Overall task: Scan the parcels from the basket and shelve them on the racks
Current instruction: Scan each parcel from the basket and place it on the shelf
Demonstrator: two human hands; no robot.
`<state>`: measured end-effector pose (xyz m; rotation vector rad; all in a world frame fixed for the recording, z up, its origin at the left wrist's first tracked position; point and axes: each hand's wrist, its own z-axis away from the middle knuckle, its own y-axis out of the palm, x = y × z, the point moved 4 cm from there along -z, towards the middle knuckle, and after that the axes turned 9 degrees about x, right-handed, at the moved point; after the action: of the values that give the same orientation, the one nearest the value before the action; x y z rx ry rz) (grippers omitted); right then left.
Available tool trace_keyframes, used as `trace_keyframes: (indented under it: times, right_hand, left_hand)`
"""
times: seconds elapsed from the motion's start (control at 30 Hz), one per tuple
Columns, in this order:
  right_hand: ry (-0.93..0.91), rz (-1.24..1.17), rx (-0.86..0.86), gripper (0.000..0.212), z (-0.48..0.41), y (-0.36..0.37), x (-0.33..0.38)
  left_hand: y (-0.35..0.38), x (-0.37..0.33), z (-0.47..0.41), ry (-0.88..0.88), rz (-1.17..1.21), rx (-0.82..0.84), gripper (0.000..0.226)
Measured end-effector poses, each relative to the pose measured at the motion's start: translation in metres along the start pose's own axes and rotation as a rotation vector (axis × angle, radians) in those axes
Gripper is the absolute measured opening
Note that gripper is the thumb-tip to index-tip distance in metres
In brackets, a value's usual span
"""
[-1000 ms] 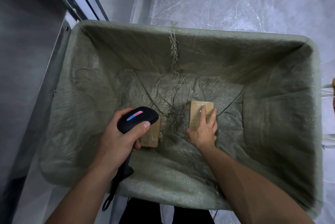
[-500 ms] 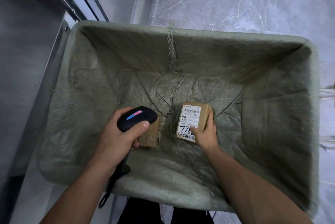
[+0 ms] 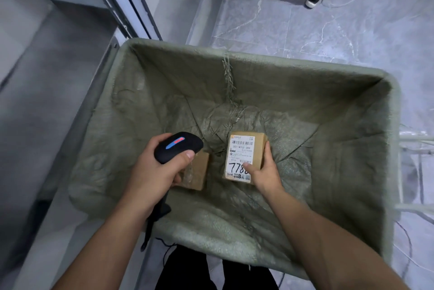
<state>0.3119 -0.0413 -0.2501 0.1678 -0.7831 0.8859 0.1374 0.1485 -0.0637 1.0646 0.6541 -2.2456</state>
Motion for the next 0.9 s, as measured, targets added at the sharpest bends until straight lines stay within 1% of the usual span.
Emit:
trace_keyframes:
  times: [0.07,0.27,0.33,0.5,0.57,0.67,0.77,0.9]
  right_hand:
    - [-0.047,0.013,0.020,0.108,0.007,-0.003,0.015]
    - [-0.247,0.073,0.052,0.108,0.023,-0.007,0.063]
    - [-0.316,0.105,0.055,0.109,0.028,-0.006,0.081]
    - [-0.438,0.189,0.011,0.106,0.054,-0.001,0.130]
    - [-0.478,0.219,-0.009,0.107,0.062,0.002,0.144]
    - [-0.529,0.227,-0.033,0.106,0.077,0.006,0.158]
    - [-0.552,0.228,-0.058,0.106,0.096,0.011,0.166]
    - [-0.573,0.219,-0.080,0.105,0.122,0.019,0.169]
  left_hand:
    - [0.000,-0.009,0.008,0.017,0.015,-0.011,0.062]
    - [-0.009,-0.038,0.037,0.115,0.061,-0.074,0.038]
    - [-0.013,-0.043,0.046,0.140,0.106,-0.087,0.034]
    - [-0.026,-0.049,0.068,0.197,0.192,-0.101,0.028]
    - [-0.032,-0.050,0.078,0.211,0.218,-0.109,0.026]
    - [-0.040,-0.052,0.095,0.239,0.244,-0.111,0.029]
    - [-0.047,-0.052,0.117,0.264,0.279,-0.119,0.024]
    - [-0.059,-0.043,0.142,0.288,0.318,-0.110,0.025]
